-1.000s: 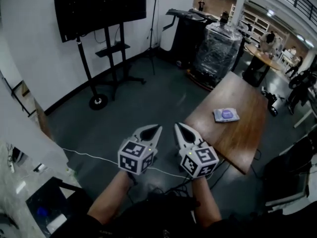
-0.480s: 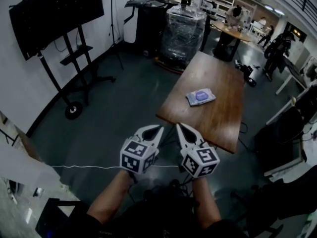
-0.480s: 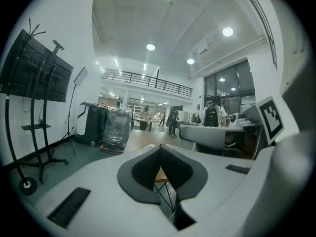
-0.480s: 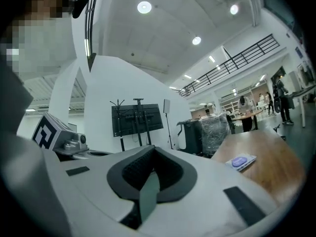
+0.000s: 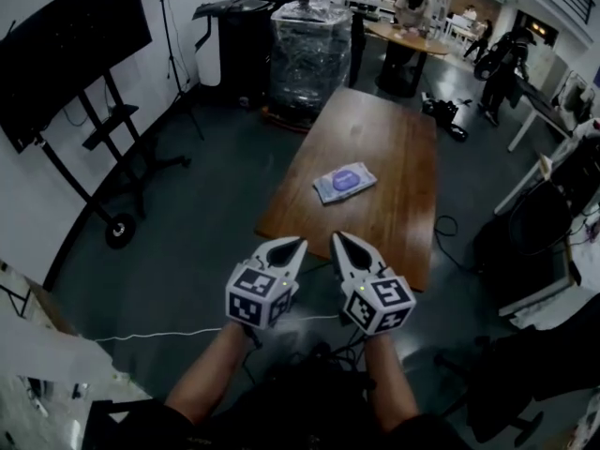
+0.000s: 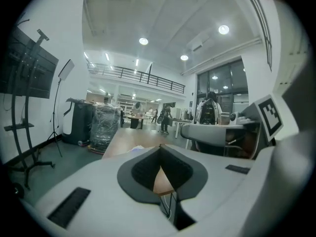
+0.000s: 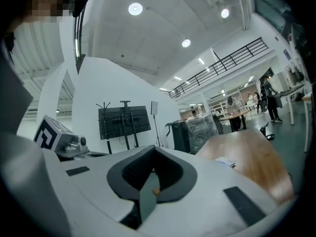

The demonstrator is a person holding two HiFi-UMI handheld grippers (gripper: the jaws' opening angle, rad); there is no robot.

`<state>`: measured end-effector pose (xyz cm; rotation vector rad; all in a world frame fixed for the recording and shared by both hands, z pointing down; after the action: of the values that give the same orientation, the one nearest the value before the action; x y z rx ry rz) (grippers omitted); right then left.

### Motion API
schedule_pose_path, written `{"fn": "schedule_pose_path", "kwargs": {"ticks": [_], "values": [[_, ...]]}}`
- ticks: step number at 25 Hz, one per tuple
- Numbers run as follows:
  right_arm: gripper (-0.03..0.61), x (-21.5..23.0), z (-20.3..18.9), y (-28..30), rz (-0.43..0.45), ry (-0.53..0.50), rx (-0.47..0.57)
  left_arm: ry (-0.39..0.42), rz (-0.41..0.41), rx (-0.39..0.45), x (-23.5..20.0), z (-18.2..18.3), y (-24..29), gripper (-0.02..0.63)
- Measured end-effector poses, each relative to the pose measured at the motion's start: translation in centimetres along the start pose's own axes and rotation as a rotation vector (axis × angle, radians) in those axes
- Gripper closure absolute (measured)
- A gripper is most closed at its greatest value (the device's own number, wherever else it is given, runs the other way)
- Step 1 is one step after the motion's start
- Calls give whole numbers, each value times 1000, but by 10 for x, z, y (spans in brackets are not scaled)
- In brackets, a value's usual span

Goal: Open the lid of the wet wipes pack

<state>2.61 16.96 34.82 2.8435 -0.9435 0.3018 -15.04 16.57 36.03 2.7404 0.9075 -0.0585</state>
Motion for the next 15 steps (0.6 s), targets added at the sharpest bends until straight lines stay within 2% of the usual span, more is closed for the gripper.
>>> {"fn": "schedule_pose_path", "kwargs": {"ticks": [8,15], "values": [[568,87,13,7,-22,18,-8,22,-13,-26,12,15,88,609],[568,133,21,17,-44,42,-13,60,-13,-55,11,28,137,607]]}}
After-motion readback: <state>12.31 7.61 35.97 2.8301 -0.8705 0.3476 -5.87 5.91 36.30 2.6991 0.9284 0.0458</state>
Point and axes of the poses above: the fingertips, and each gripper's own axes: y forward along the fingers, x to its right, z out of its top, the point moved 10 cm from there along -y, backward along the fingers
